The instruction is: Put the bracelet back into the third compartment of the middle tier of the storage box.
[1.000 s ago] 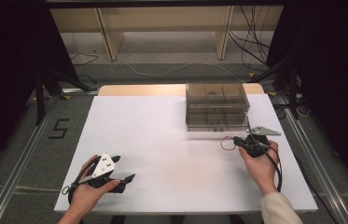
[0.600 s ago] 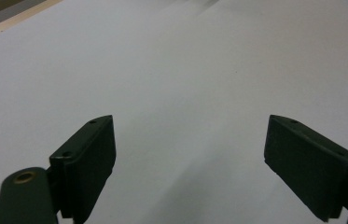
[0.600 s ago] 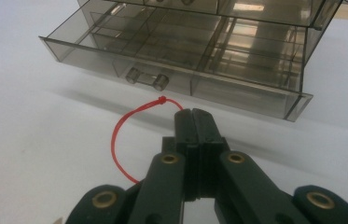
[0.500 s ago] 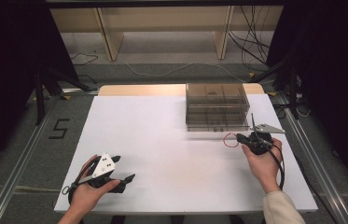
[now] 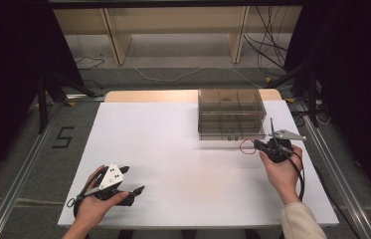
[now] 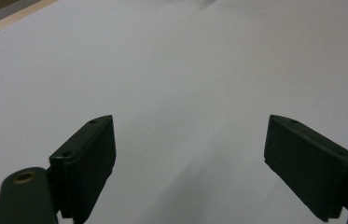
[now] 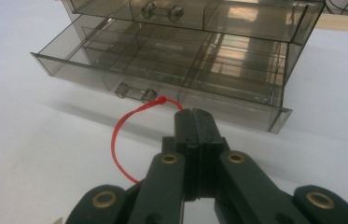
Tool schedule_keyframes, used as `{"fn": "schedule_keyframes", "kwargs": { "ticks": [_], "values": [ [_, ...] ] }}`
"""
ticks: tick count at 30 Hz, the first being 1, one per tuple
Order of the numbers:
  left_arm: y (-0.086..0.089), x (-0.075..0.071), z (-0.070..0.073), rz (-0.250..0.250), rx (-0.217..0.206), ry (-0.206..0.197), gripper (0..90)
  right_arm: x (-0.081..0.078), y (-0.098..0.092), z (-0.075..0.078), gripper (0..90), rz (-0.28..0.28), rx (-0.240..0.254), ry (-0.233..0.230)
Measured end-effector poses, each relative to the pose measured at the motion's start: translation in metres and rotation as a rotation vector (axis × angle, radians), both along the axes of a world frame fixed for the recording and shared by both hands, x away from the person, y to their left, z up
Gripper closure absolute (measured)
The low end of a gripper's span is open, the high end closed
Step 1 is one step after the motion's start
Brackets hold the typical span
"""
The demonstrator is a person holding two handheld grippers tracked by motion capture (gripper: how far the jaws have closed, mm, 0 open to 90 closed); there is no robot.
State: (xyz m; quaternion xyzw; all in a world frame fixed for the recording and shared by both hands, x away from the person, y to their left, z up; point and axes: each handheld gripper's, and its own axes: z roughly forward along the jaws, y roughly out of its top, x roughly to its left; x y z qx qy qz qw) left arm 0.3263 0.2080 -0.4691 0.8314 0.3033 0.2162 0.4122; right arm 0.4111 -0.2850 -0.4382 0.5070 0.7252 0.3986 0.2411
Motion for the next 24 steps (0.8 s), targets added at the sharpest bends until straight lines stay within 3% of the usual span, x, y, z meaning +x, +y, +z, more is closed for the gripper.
{"fn": "schedule_keyframes", "kwargs": {
  "ticks": [24],
  "values": [
    [-0.0001, 0.0001, -0.0001, 0.002, 0.0, 0.0, 16.6, 0.0066, -0.0032, 0.0052, 90.0, -0.021, 0.009, -0.015]
  ]
}}
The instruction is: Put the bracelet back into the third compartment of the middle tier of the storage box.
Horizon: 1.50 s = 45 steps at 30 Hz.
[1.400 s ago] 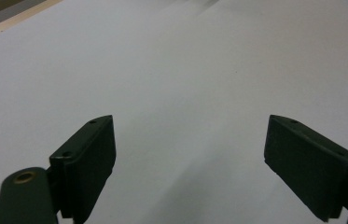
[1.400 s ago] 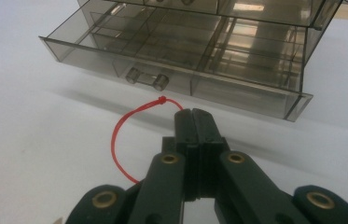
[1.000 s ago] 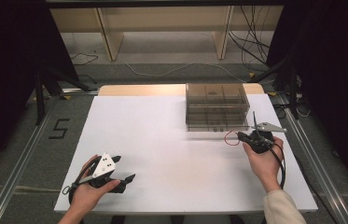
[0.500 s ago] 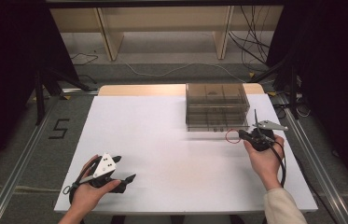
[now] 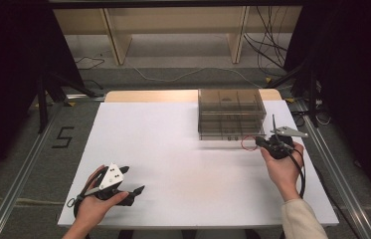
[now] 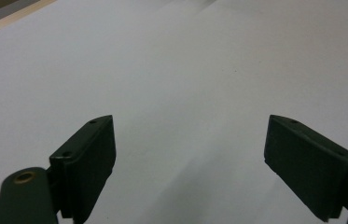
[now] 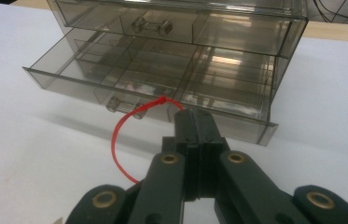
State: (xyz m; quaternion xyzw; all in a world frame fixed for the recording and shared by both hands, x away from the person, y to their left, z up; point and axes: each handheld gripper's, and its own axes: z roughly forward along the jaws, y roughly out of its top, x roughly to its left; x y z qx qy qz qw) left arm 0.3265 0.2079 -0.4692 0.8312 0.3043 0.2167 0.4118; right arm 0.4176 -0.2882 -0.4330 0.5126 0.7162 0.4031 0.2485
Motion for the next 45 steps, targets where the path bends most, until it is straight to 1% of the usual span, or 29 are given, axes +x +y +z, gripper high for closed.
{"fn": "schedule_keyframes", "kwargs": {
  "ticks": [8, 22, 31, 45],
  "values": [
    [0.0, 0.0, 0.0, 0.001, 0.0, 0.0, 16.6, 0.003, -0.002, 0.003, 90.0, -0.01, 0.006, -0.007],
    [0.0, 0.0, 0.0, 0.001, -0.002, -0.002, 16.6, 0.009, -0.002, 0.006, 90.0, -0.016, 0.001, -0.017],
    [0.0, 0.0, 0.0, 0.0, -0.001, -0.002, 16.6, 0.014, -0.004, 0.011, 90.0, -0.03, 0.012, -0.025],
    [0.0, 0.0, 0.0, -0.003, 0.001, -0.002, 16.6, 0.021, -0.004, 0.012, 90.0, -0.036, 0.01, -0.031]
  ]
}}
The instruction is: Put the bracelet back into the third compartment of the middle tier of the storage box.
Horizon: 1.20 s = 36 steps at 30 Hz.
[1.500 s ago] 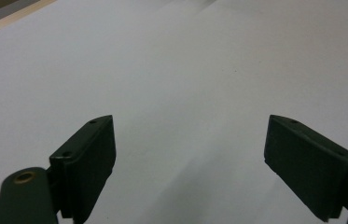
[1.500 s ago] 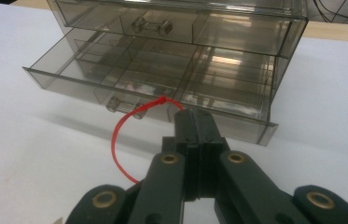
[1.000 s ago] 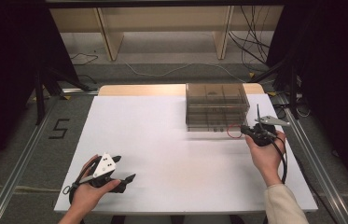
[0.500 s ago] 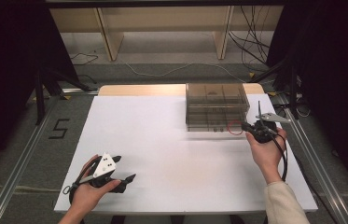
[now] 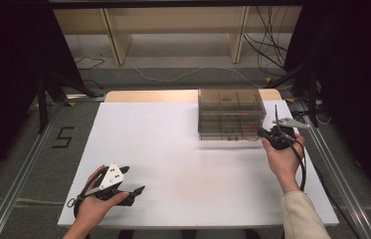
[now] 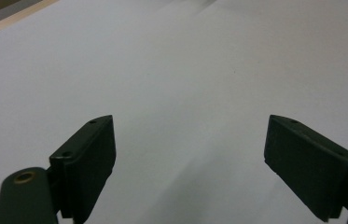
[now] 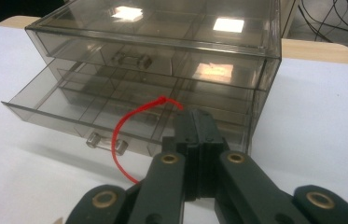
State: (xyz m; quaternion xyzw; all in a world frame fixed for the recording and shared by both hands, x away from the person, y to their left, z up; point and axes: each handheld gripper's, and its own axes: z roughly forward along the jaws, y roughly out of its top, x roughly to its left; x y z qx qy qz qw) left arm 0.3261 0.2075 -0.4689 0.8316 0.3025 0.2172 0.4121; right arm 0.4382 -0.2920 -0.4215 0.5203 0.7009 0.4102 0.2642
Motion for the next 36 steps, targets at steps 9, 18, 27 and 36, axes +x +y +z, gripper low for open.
{"fn": "schedule_keyframes", "kwargs": {
  "ticks": [9, 18, 27, 36],
  "values": [
    [-0.001, 0.0, 0.0, -0.002, -0.003, 0.0, 16.6, 0.005, -0.001, 0.0, 90.0, -0.006, 0.001, 0.001],
    [-0.001, 0.0, 0.0, -0.003, -0.002, 0.001, 16.6, 0.009, -0.001, 0.0, 90.0, -0.01, 0.0, 0.0],
    [-0.001, 0.0, 0.0, -0.004, -0.002, 0.001, 16.6, 0.013, 0.0, 0.0, 90.0, -0.01, -0.005, 0.003],
    [-0.002, 0.0, -0.001, -0.005, -0.002, 0.002, 16.6, 0.017, -0.001, 0.001, 90.0, -0.014, -0.008, -0.003]
  ]
}}
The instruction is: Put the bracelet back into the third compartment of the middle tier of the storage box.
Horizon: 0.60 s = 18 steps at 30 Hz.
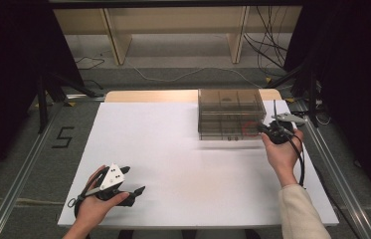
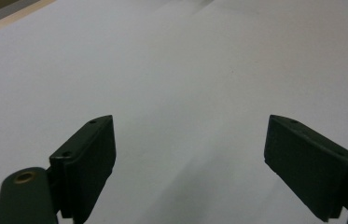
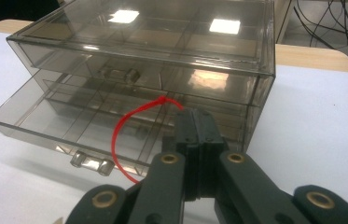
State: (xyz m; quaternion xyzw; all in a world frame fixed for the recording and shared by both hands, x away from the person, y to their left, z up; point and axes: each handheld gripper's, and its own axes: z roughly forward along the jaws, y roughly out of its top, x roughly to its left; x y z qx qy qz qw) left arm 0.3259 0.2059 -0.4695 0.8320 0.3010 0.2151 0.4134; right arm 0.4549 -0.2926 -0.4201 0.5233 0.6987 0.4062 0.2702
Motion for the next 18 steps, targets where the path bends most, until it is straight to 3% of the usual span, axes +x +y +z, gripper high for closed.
{"fn": "schedule_keyframes", "kwargs": {
  "ticks": [18],
  "values": [
    [-0.0008, 0.0001, -0.0002, -0.002, -0.001, 0.001, 16.6, 0.0071, 0.0005, 0.001, 90.0, -0.005, 0.004, -0.001]
  ]
}}
